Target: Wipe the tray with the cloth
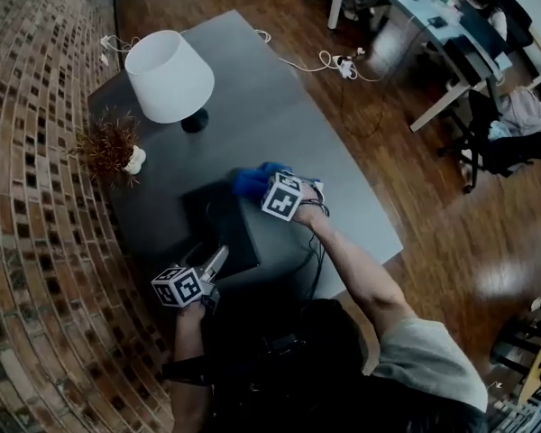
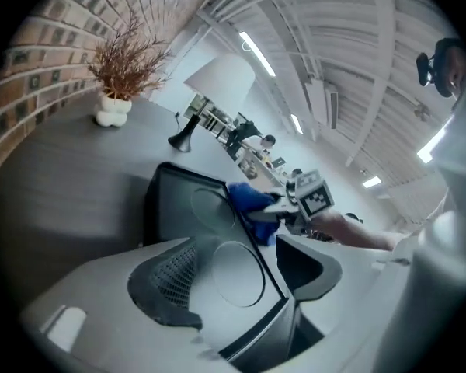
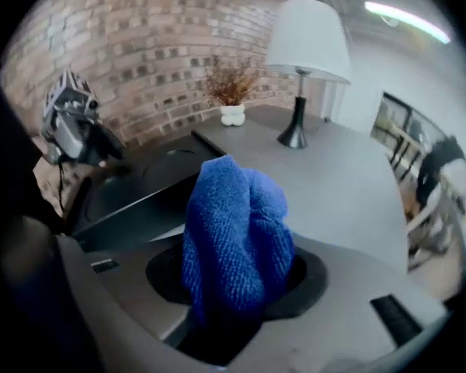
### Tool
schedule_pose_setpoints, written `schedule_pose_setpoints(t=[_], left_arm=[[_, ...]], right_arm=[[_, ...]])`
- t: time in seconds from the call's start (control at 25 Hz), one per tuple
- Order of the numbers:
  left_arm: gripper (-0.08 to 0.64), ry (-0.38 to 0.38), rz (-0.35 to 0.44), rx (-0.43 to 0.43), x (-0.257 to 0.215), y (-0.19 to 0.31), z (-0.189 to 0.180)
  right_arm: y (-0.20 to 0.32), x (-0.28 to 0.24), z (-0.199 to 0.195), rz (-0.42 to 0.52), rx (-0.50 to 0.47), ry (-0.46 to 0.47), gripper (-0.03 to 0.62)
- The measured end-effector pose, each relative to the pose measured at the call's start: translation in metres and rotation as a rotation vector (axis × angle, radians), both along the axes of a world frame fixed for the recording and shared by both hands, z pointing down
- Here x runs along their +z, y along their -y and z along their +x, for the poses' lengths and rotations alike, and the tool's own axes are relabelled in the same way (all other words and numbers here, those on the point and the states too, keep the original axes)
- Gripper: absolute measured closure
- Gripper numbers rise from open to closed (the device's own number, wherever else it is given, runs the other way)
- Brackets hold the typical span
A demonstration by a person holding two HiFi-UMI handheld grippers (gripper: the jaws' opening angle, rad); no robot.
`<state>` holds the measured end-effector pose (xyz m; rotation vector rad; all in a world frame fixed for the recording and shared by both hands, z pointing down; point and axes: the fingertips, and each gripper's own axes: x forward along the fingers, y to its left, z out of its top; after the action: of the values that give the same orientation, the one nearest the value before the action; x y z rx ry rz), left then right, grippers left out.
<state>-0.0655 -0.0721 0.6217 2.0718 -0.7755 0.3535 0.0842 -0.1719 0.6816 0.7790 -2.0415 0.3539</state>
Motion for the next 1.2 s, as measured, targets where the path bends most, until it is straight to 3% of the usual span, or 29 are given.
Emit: schedule_pose_setpoints(t=[0.12, 0.28, 0.44, 0.56, 0.6, 0.68, 0.84, 0.92, 0.96, 1.08, 1.2], left_arm=[[0.273, 0.026, -0.009, -0.036, 0.013, -0.001, -0.006], [0.296, 0.009, 0.011, -0.062, 0.013, 0.003, -0.005], [0.296, 0.041, 0.049, -0.05, 0.013, 0.004, -0.003], [0.298, 0.027, 0.051, -0.057, 0.012, 0.005, -0.004], [0.296, 0.024, 0.053, -0.058, 0.011, 0.005, -0.004], [0.296, 0.022, 0.055, -0.062, 0.012, 0.005, -0.003], [0.296, 0.016, 0.053, -0.079, 0.013, 0.005, -0.006], [0.296, 0.012, 0.049, -0.088, 0.012, 0.004, -0.006], [0.296, 0.008, 0.046, -0.092, 0.012, 0.004, -0.006], [0.296, 0.005, 0.045, -0.093, 0.011, 0.002, -0.002], [0.296, 0.009, 0.051, -0.093, 0.011, 0.005, -0.002]], right_arm=[[0.021, 0.012, -0.021, 0.089, -0.237, -0.244, 0.414], [-0.028, 0.011, -0.034, 0.161, -0.577, -0.431, 0.414], [-0.126, -0.007, -0.046, 0.228, -0.839, -0.488, 0.414], [-0.202, -0.006, -0.05, 0.131, -0.978, -0.431, 0.416], [-0.214, -0.005, -0.047, 0.081, -0.977, -0.388, 0.414], [-0.192, -0.002, -0.031, 0.032, -0.877, -0.355, 0.416], [-0.032, -0.002, 0.006, 0.159, -0.474, -0.496, 0.416], [0.028, 0.0, 0.004, 0.204, -0.38, -0.552, 0.414], [0.041, 0.007, -0.003, 0.211, -0.402, -0.581, 0.414], [0.029, 0.038, -0.021, 0.231, -0.612, -0.685, 0.416], [-0.021, 0.043, -0.022, 0.235, -0.713, -0.667, 0.426]])
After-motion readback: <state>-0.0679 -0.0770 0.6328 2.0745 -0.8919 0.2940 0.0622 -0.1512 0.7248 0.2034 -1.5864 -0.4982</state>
